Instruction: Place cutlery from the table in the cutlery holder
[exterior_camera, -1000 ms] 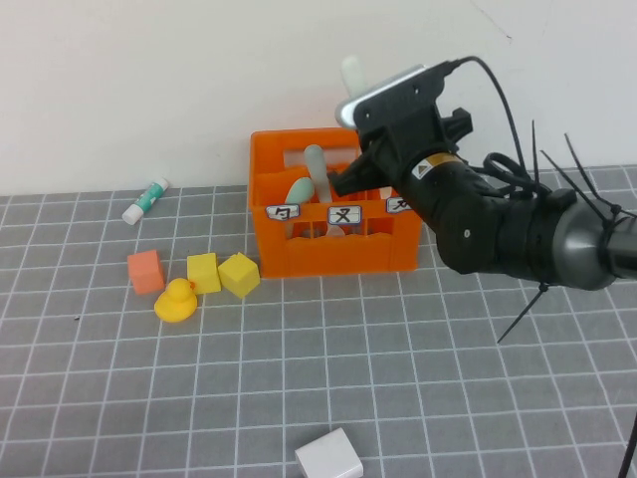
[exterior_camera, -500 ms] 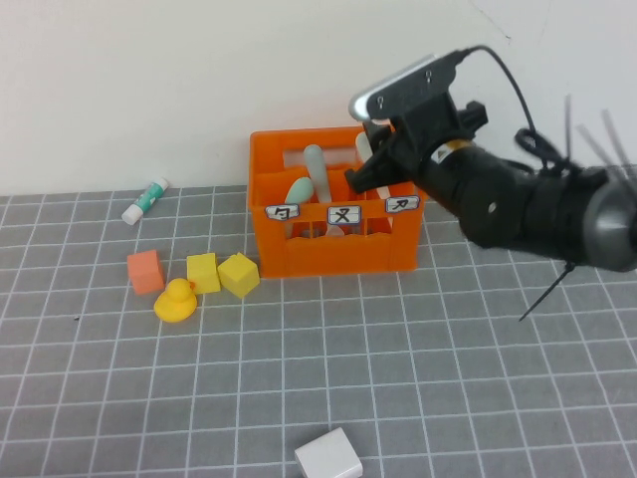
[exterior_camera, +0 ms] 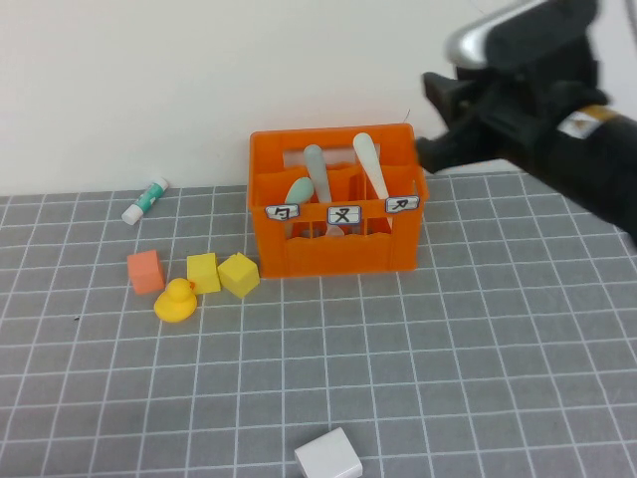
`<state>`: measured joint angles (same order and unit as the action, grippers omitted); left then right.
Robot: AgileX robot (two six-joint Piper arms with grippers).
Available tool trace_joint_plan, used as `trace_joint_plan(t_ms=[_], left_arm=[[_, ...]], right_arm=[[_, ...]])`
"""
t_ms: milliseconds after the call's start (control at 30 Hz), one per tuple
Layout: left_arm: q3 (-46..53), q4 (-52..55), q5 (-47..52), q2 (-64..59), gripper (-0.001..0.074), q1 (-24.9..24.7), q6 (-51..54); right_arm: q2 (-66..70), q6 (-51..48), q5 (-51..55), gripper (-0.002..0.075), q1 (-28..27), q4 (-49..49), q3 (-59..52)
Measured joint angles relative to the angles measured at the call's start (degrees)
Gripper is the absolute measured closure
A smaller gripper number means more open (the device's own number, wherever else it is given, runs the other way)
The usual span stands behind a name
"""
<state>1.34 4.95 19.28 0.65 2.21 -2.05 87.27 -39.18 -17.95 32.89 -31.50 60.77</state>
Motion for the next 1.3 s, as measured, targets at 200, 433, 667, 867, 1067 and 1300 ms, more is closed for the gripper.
trace_joint_plan(t_ms=[200,433,667,867,1067,1300], left_arm=[[0.0,0.0,0.0,0.0,0.0736,0.0,0.0],[0.0,0.0,0.0,0.0,0.0736,0.0,0.0],[0.0,0.0,0.0,0.0,0.0736,0.0,0.0],[0.0,0.0,0.0,0.0,0.0736,0.0,0.0],[0.0,0.0,0.0,0.0,0.0736,0.0,0.0],[0.0,0.0,0.0,0.0,0.0736,0.0,0.0]], right_arm=[[-11.1,0.0,9.0,0.0473,0.0,0.0,-6.6],[-23.4,-4.6,11.1,0.0473,0.0,2.3,-17.0],[-37.7,-4.9,11.8,0.0473,0.0,15.2,-25.8],[-50.4,-4.9,12.6,0.0473,0.0,16.7,-33.9],[-61.9,-4.9,12.6,0.0472,0.0,16.3,-42.1],[-66.5,-4.9,9.3,0.0472,-0.1,8.8,-52.6]])
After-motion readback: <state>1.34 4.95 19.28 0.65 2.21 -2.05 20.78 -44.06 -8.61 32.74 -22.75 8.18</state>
